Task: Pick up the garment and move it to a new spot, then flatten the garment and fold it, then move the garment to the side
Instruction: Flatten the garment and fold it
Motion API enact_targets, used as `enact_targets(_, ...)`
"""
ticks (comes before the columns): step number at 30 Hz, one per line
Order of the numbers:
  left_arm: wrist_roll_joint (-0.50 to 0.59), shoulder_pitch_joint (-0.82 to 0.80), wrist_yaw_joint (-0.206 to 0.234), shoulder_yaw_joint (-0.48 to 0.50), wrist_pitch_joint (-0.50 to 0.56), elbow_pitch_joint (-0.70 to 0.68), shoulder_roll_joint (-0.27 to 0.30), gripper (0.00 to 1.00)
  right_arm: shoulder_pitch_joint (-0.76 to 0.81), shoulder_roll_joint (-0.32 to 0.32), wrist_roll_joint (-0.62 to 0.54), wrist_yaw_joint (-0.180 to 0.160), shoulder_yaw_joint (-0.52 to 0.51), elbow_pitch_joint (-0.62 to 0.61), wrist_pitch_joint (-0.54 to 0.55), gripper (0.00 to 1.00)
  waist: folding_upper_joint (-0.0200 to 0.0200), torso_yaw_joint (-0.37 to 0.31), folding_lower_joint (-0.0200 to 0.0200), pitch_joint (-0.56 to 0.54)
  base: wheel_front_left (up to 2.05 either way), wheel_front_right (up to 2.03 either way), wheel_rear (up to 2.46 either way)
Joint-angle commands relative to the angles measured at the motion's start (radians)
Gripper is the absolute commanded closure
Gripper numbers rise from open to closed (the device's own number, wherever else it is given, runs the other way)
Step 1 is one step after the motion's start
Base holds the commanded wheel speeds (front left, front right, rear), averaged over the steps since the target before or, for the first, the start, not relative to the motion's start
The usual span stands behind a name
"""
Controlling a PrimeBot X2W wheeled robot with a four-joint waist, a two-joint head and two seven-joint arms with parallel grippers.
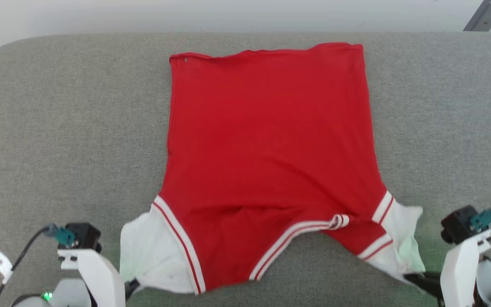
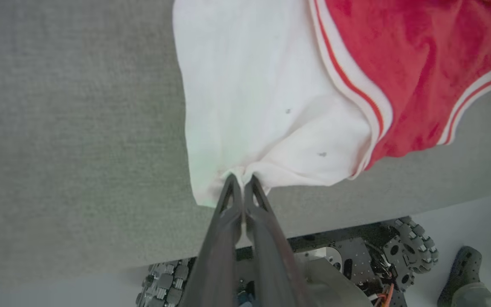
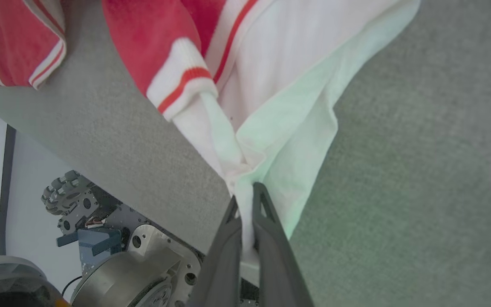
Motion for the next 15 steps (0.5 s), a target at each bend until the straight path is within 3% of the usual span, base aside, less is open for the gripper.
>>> enact_targets(1,-0.009,0.026,0.014,0.001,0.001,-0.013,0.011,1.00,0.032,0.015,-0.007,0.000,-0.020,-0.021,0.022,1.00,-0.0001,0.001,0.0000,0.003,0.00,0.00,0.00)
enact_targets(9,-0.016,0.038,0.019,-0.001,-0.017,-0.040,-0.014,1.00,0.088,0.083,-0.067,0.000,-0.094,-0.065,0.040,1.00,-0.0001,0.014,0.0000,0.040,0.00,0.00,0.00)
enact_targets(10,-0.011,0.030,0.016,0.000,-0.021,-0.037,-0.020,1.00,0.083,0.086,-0.080,0.000,-0.093,-0.064,0.038,0.88,-0.0001,0.016,0.0000,0.046,0.00,0.00,0.00)
enact_targets(11,-0.004,0.020,0.012,0.000,-0.029,-0.035,-0.027,1.00,0.078,0.088,-0.090,0.000,-0.088,-0.072,0.034,0.65,-0.0001,0.019,0.0000,0.051,0.00,0.00,0.00)
enact_targets(12,0.004,0.003,0.000,0.006,-0.046,-0.032,-0.044,1.00,0.061,0.102,-0.108,0.000,-0.107,-0.083,0.027,0.00,-0.0001,0.022,0.0000,0.062,0.00,0.00,0.00)
enact_targets(15,0.021,-0.017,-0.009,0.003,-0.055,-0.022,-0.053,1.00,0.041,0.116,-0.125,0.000,-0.139,-0.119,0.039,0.00,-0.0001,0.026,0.0000,0.079,0.00,0.00,0.00)
